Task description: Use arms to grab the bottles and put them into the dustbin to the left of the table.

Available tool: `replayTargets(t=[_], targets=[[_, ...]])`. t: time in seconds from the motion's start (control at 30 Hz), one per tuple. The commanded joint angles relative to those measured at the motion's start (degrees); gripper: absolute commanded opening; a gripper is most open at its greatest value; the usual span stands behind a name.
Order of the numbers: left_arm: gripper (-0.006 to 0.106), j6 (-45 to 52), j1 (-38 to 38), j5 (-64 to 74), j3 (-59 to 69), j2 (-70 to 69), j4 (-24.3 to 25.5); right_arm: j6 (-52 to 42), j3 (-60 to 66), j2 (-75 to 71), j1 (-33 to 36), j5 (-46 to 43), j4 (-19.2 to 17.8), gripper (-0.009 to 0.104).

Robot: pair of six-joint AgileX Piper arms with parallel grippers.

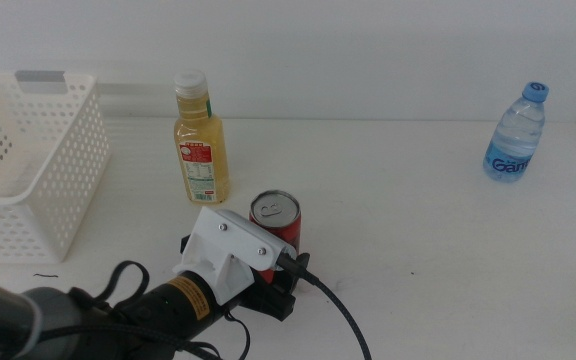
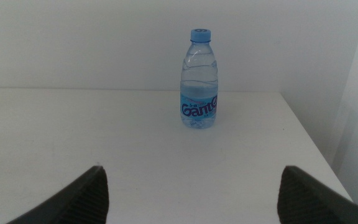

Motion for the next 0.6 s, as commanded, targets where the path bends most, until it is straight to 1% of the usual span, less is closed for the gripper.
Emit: replayTargets(t=[0.0, 0.13, 0.57], targets=[[0.094, -0.7, -0.2, -2.9, -0.2, 1.7, -0.7, -0.1, 0.2, -0.3, -0.4, -0.7, -0.6, 0.088], [0.094, -0.7, -0.2, -5.2, -0.3, 3.4, -0.7, -0.1, 0.2, -0.3, -0.4, -0.7, -0.6, 0.088], [0.094, -0.7, -0.2, -1.9, -4.2, 5.5, -0.5, -0.1, 0.2, -0.3, -0.4, -0.7, -0.6, 0.088]])
